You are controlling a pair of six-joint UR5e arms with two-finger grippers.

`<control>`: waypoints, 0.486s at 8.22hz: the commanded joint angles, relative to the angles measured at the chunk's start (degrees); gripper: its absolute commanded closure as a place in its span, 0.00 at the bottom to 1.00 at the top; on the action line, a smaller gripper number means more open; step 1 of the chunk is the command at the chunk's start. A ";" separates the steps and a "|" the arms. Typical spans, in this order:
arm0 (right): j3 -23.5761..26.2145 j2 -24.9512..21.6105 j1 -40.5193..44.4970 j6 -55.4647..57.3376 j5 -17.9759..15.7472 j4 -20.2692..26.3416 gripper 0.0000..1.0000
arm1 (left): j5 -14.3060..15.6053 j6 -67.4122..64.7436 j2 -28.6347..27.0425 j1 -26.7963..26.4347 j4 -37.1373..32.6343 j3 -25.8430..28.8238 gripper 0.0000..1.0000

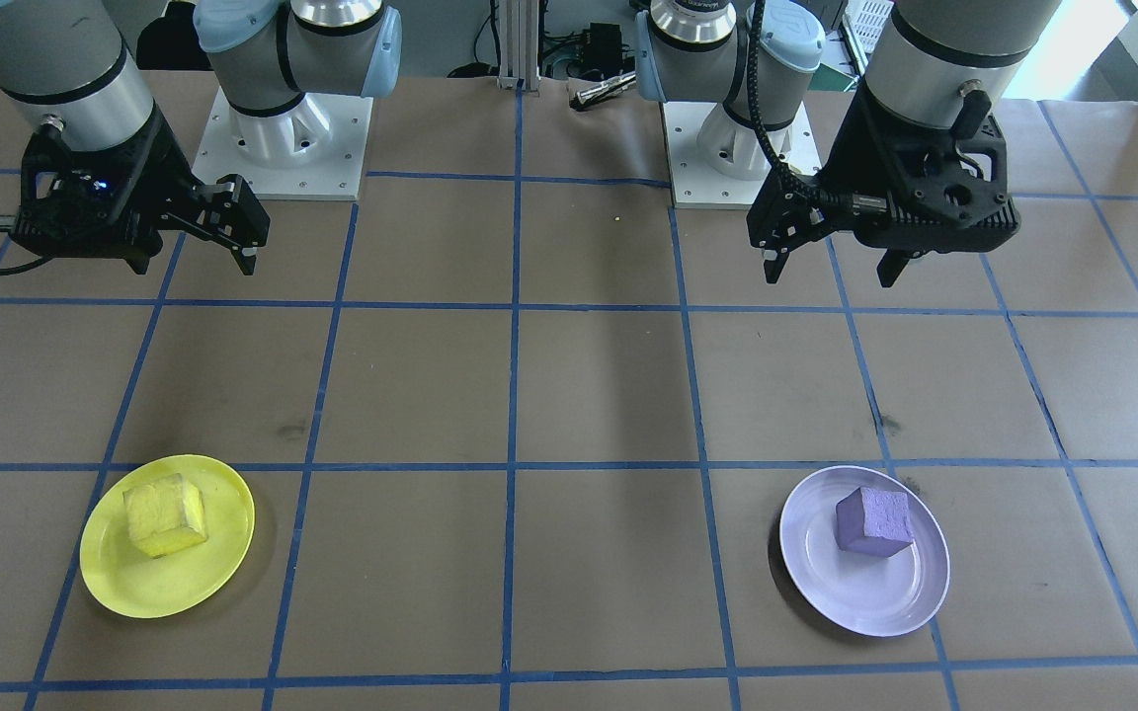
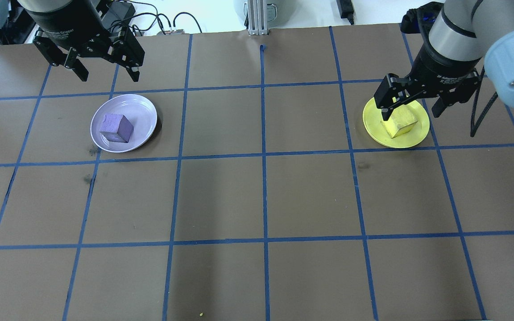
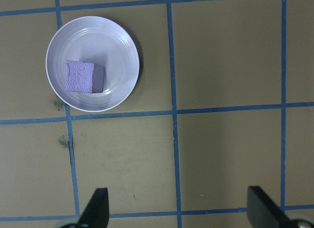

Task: Sort blocks by color into plates

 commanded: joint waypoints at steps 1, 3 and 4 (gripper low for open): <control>0.00 0.02 0.00 -0.12 0.00 -0.01 0.00 | -0.43 -0.09 0.32 0.03 -0.16 -0.04 0.00; -0.09 -0.07 0.00 -0.38 -0.53 0.07 0.00 | -0.43 -0.09 0.15 0.03 -0.16 -0.12 0.00; 0.00 0.02 0.00 -0.56 -0.62 0.08 0.00 | -0.43 -0.09 -0.03 0.03 -0.16 -0.12 0.00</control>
